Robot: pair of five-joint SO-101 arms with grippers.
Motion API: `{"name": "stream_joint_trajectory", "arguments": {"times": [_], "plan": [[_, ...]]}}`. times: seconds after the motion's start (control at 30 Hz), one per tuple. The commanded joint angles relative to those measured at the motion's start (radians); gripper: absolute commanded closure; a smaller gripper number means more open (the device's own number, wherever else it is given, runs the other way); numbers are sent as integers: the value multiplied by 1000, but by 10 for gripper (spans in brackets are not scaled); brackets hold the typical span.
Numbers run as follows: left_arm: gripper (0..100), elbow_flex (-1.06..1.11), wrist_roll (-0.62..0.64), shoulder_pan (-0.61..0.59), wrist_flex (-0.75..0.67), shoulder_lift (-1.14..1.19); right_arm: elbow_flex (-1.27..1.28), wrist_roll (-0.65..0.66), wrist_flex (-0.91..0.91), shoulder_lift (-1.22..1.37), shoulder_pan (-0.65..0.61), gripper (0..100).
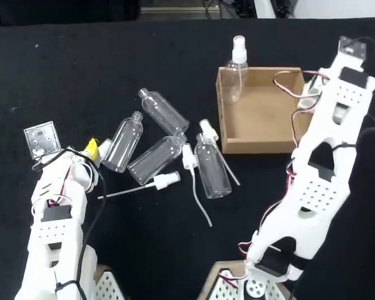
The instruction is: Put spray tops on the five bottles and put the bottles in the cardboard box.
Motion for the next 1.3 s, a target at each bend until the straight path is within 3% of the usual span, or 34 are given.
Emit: {"name": "stream_joint_trajectory", "arguments": {"times": [0.0, 0.2, 0.33, 0.63, 0.87, 1.0, 1.13, 1.27], "plan": [[801, -10, 8, -5, -15, -8, -205, -5, 107, -24, -34, 717], [801, -10, 8, -8, -15, -11, -495, -3, 331, -18, -49, 742], [801, -10, 8, -8, -14, -11, -492, -9, 334, -38, -44, 749], [801, -10, 8, -8, -15, -11, -5, -3, 334, -378, -112, 751], [801, -12, 8, -8, -17, -11, 456, -2, 324, -786, -308, 751], [801, -12, 8, -8, -18, -12, 697, 43, 311, -974, -494, 752], [801, -12, 8, -7, -18, -12, 848, 81, 310, -1007, -724, 752], [801, -15, 8, -10, -20, -12, 917, 81, 245, -944, -822, 750]]}}
